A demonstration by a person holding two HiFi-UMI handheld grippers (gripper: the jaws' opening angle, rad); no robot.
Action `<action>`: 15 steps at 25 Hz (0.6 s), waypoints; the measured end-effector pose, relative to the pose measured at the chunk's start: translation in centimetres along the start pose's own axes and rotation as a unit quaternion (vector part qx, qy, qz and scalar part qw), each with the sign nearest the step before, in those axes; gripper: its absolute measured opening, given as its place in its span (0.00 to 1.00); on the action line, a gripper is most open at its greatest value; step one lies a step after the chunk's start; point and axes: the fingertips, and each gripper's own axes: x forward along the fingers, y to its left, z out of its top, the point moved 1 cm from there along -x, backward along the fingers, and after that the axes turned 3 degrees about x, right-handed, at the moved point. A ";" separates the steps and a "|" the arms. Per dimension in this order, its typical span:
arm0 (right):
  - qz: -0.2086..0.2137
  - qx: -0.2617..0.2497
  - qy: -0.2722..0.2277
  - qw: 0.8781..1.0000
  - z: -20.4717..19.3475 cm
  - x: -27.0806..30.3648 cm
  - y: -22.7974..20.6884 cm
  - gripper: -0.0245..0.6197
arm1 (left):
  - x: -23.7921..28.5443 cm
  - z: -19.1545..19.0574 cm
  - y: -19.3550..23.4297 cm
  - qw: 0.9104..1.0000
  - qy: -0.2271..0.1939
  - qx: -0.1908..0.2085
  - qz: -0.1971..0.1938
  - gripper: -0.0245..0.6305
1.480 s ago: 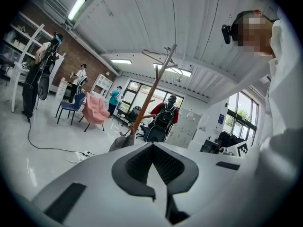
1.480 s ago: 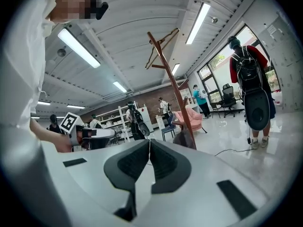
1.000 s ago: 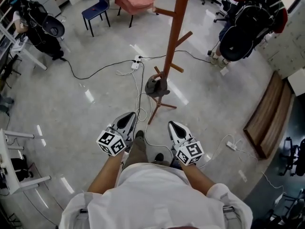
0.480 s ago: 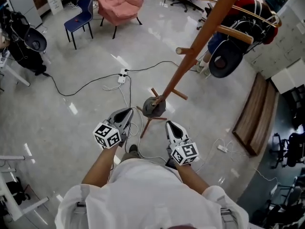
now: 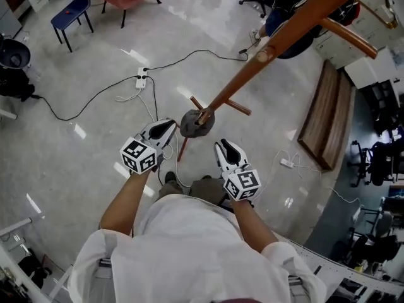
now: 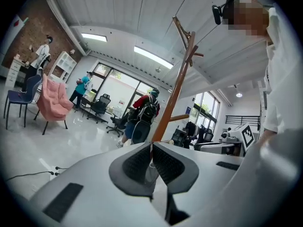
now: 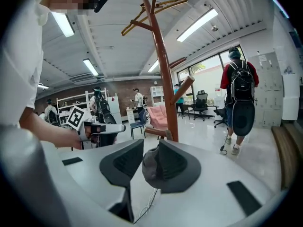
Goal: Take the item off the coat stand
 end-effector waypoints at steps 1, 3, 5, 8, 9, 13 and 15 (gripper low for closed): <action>-0.003 0.003 0.005 1.000 -0.3 0.2 -0.4 0.19 | 0.5 -0.3 0.3 1.000 0.006 0.002 -0.008 0.06; -0.008 0.005 0.009 1.000 -0.9 0.7 -1.3 0.20 | 1.4 -0.9 0.9 1.000 0.017 0.006 -0.025 0.06; -0.010 0.007 0.013 1.000 -1.6 1.1 -2.0 0.21 | 2.1 -1.8 1.3 0.999 0.031 0.011 -0.037 0.06; -0.007 0.015 0.023 1.000 -3.0 2.4 -3.1 0.22 | 3.0 -3.1 1.8 0.996 0.060 0.026 -0.052 0.13; -0.004 0.017 0.027 0.999 -3.4 2.9 -3.3 0.23 | 3.3 -3.4 1.9 0.995 0.071 0.033 -0.055 0.15; 0.003 0.014 0.039 0.999 -4.1 4.7 -4.3 0.25 | 4.7 -4.8 1.8 0.989 0.107 0.060 -0.078 0.20; 0.003 0.016 0.046 0.999 -4.6 5.6 -4.7 0.27 | 5.3 -5.7 1.8 0.985 0.126 0.072 -0.094 0.25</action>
